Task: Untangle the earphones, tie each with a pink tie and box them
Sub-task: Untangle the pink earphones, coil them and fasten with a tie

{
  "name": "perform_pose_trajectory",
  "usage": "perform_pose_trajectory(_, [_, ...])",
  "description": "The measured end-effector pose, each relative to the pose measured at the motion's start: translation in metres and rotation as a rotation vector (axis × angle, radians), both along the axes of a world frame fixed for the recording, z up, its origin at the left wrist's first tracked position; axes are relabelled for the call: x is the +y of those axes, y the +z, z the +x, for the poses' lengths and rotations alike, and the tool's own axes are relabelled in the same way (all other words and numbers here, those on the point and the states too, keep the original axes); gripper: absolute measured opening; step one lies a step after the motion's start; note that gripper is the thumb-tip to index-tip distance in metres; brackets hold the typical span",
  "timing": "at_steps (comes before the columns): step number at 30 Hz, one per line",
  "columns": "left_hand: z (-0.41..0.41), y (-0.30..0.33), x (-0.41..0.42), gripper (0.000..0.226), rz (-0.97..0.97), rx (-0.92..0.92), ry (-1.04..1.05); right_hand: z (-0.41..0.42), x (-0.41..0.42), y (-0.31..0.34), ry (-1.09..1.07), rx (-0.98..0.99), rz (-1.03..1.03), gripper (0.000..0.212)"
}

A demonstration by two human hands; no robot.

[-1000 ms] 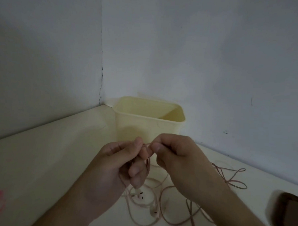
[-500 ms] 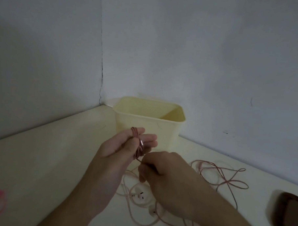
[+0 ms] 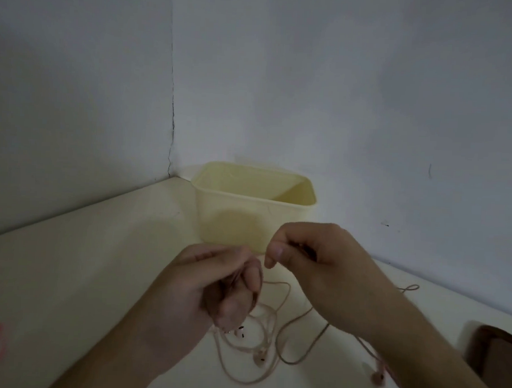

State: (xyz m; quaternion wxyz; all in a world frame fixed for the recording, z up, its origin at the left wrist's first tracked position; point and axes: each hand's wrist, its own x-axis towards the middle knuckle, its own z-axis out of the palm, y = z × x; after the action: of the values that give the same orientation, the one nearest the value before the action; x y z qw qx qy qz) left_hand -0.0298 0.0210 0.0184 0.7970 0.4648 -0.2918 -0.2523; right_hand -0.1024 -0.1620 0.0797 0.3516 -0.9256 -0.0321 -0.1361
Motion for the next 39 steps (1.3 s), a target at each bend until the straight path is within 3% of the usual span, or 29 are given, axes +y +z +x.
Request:
perform_pose_trajectory(4, [0.002,0.002,0.002,0.034,-0.254,0.061,-0.051,0.005,0.012,-0.016,0.036,0.043,-0.043,0.038])
perform_pose_trajectory(10, [0.001,0.008,-0.002,0.044,-0.387,0.132,0.070,0.006,0.024,-0.029,0.053,0.117,-0.087,0.030])
perform_pose_trajectory(13, [0.006,0.007,-0.005,0.045,-0.298,0.049,0.224,0.005,0.024,-0.027,0.072,0.139,-0.091,0.028])
perform_pose_trajectory(16, [0.009,-0.001,-0.006,0.036,-0.031,-0.160,0.375,0.002,0.026,-0.022,0.092,0.135,-0.093,0.028])
perform_pose_trajectory(18, [0.007,-0.007,-0.007,0.024,0.152,-0.312,0.387,0.001,0.023,-0.016,0.096,0.134,-0.030,0.031])
perform_pose_trajectory(20, [0.004,-0.009,-0.006,0.026,0.246,-0.416,0.338,-0.001,0.017,-0.008,0.091,0.146,0.064,0.034])
perform_pose_trajectory(24, [0.000,-0.004,-0.006,0.040,0.217,-0.335,0.241,-0.003,0.006,0.002,0.058,0.157,0.314,0.041])
perform_pose_trajectory(27, [0.002,-0.004,-0.005,0.041,0.242,-0.324,0.253,-0.001,-0.004,0.002,-0.024,0.107,0.569,0.043])
perform_pose_trajectory(29, [0.003,-0.004,-0.002,0.041,0.242,-0.328,0.252,-0.002,-0.009,0.004,-0.080,0.042,0.634,0.045])
perform_pose_trajectory(33, [0.002,-0.003,0.000,0.036,0.208,-0.333,0.226,-0.006,-0.017,0.012,-0.161,-0.081,0.669,0.047])
perform_pose_trajectory(39, [0.002,-0.002,0.001,0.031,0.199,-0.343,0.235,-0.007,-0.027,0.015,-0.311,-0.151,0.501,0.061])
